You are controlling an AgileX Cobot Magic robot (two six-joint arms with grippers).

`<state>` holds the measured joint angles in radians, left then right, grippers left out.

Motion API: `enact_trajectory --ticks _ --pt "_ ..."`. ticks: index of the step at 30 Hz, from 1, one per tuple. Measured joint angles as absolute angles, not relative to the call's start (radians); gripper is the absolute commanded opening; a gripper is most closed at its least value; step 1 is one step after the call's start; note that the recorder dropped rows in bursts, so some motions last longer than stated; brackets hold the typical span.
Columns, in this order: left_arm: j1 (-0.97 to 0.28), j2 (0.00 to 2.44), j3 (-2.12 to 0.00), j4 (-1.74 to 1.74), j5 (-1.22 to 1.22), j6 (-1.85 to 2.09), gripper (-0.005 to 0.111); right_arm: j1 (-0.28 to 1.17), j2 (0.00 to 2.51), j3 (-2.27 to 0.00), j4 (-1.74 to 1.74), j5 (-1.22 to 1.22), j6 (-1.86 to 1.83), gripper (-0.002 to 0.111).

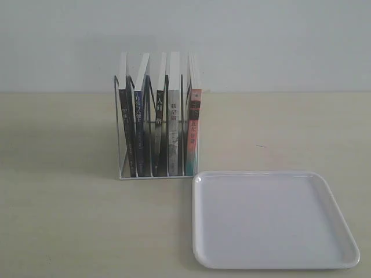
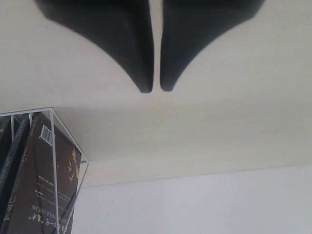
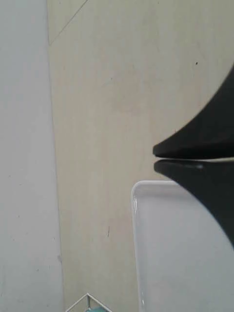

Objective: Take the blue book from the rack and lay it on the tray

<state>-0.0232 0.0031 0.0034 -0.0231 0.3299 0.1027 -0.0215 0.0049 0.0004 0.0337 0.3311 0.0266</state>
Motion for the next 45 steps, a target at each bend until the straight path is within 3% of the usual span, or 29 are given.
enact_trajectory --ticks 27,45 --pt "-0.023 0.003 0.003 -0.023 0.33 0.103 0.005 -0.021 0.005 0.0 0.034 0.32 0.027 0.0" --pt "-0.023 0.003 0.003 -0.023 0.33 0.103 0.005 -0.021 0.005 0.0 0.042 -0.034 0.027 0.0"
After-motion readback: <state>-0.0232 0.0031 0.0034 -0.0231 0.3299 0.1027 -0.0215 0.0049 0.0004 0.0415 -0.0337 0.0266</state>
